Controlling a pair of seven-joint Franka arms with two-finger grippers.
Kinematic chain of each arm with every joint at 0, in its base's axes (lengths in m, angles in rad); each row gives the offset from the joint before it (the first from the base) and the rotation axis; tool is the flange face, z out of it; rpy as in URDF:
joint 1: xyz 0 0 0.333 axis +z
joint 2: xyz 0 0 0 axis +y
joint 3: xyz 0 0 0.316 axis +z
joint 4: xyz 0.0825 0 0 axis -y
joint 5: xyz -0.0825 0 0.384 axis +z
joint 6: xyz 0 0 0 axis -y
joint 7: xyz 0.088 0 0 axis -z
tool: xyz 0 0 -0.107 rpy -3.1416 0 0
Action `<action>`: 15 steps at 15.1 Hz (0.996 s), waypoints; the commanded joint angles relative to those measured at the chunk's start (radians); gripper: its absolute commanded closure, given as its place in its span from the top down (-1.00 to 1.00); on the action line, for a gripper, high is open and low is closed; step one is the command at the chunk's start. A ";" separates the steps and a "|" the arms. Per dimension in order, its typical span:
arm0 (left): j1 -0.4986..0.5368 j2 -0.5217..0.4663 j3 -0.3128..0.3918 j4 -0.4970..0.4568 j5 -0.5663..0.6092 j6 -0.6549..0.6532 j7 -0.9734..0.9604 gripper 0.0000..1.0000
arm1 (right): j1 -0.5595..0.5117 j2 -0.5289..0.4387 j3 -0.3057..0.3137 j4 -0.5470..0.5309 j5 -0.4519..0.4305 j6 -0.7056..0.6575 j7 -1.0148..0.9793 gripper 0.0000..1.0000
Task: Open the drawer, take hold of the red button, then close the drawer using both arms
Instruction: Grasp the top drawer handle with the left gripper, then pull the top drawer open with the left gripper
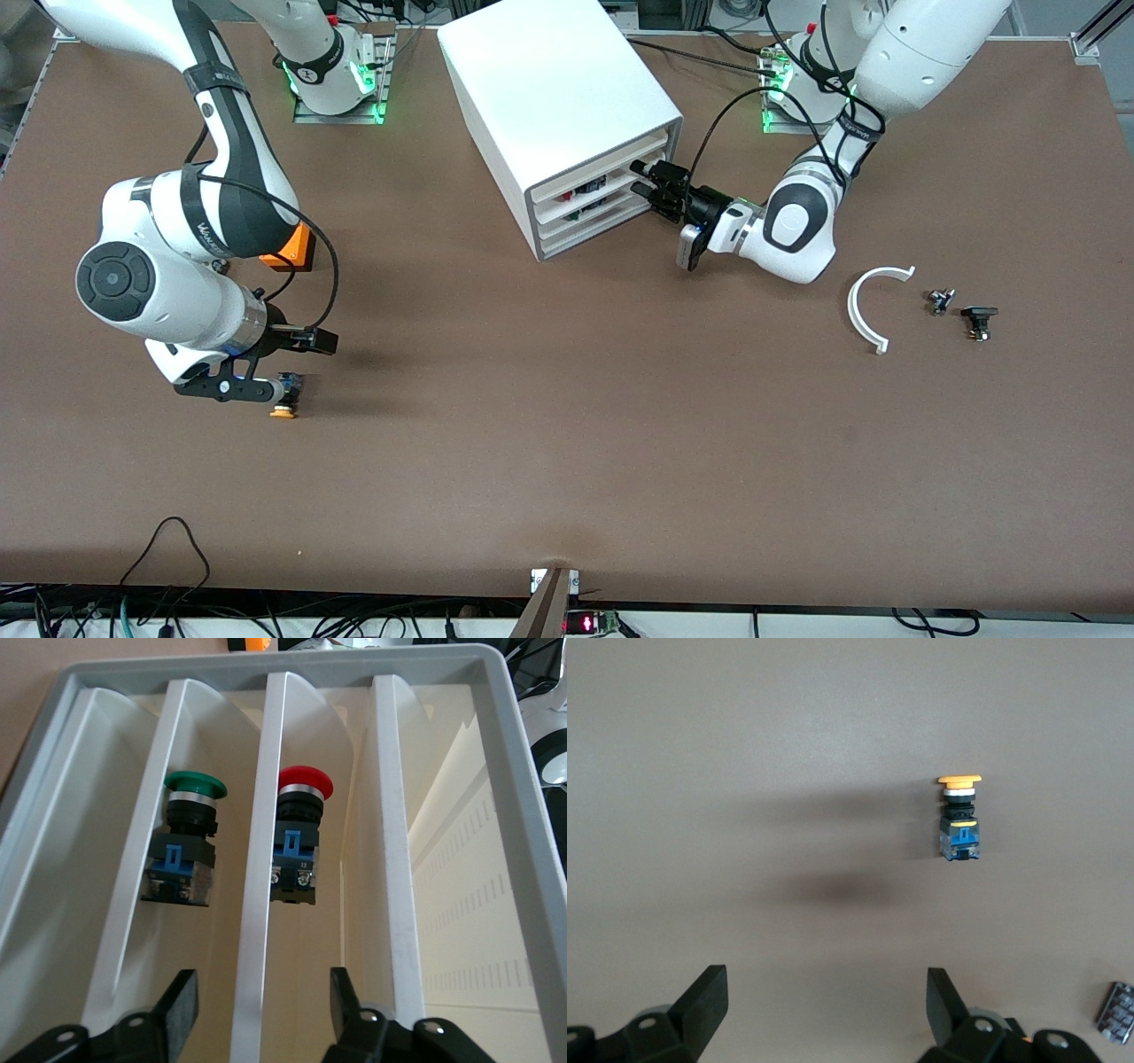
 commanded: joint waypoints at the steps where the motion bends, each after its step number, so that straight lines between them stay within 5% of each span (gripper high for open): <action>1: -0.032 0.005 -0.013 -0.008 -0.064 0.008 0.029 -0.12 | 0.010 0.015 0.001 0.033 0.003 -0.006 0.054 0.99; 5: -0.029 0.012 -0.011 -0.005 -0.065 0.008 0.027 -0.96 | 0.020 0.025 0.003 0.071 0.005 -0.016 0.063 0.99; 15: -0.019 0.032 0.090 0.093 -0.042 0.008 -0.068 -1.00 | 0.111 0.079 0.003 0.203 0.002 -0.045 0.276 0.99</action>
